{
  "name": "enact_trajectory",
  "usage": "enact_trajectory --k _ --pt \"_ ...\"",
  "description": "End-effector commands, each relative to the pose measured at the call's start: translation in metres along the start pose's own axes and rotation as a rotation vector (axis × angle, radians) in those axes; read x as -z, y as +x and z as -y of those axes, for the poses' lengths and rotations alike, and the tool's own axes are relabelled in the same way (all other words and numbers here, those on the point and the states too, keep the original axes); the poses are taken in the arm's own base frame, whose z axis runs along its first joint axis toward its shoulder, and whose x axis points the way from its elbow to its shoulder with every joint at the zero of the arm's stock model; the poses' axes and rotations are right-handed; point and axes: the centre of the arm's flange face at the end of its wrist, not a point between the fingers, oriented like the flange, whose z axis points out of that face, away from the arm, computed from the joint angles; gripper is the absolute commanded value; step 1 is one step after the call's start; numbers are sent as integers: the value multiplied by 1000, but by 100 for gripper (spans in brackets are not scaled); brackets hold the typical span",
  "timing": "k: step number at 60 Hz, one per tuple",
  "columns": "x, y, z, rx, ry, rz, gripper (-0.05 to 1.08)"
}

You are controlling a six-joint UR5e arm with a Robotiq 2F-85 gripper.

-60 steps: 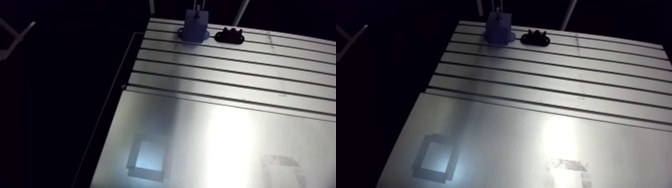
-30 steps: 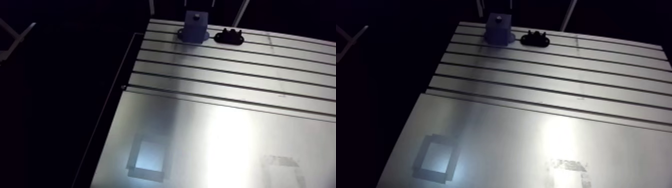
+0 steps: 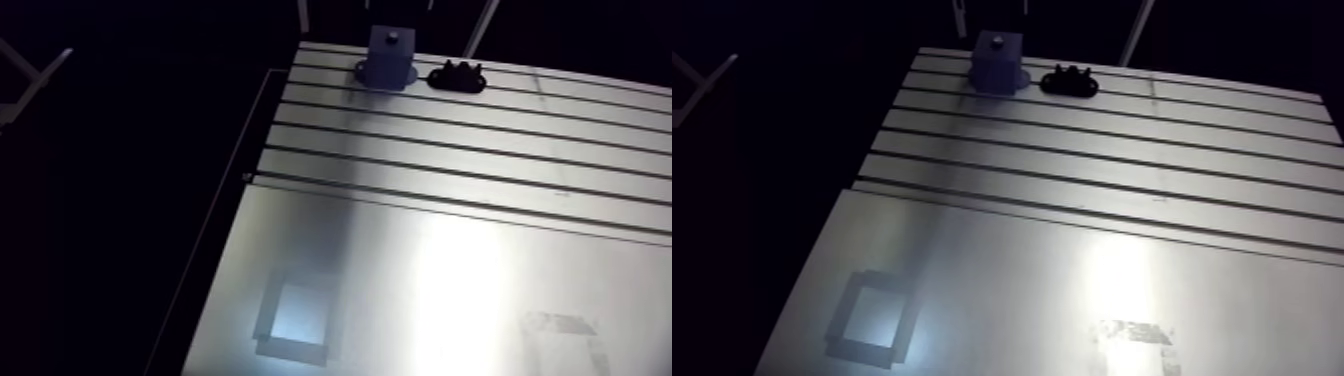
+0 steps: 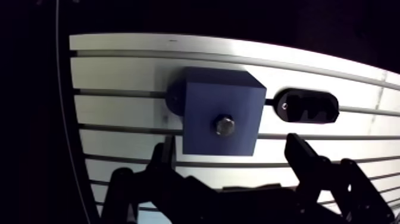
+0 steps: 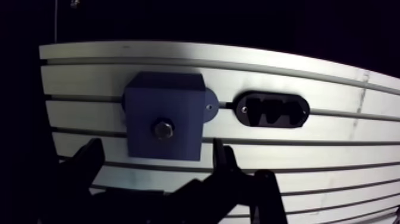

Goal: Pick up the M10 bolt and insert it into the hex recess until seated.

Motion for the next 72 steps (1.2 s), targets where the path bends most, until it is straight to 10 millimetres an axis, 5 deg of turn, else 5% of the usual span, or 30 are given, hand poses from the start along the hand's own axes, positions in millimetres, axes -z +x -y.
enact_trajectory --k 1,72 --pt "5 0 0 1 1 -10 0" --pt "10 -1 0 -51 0 -18 1"
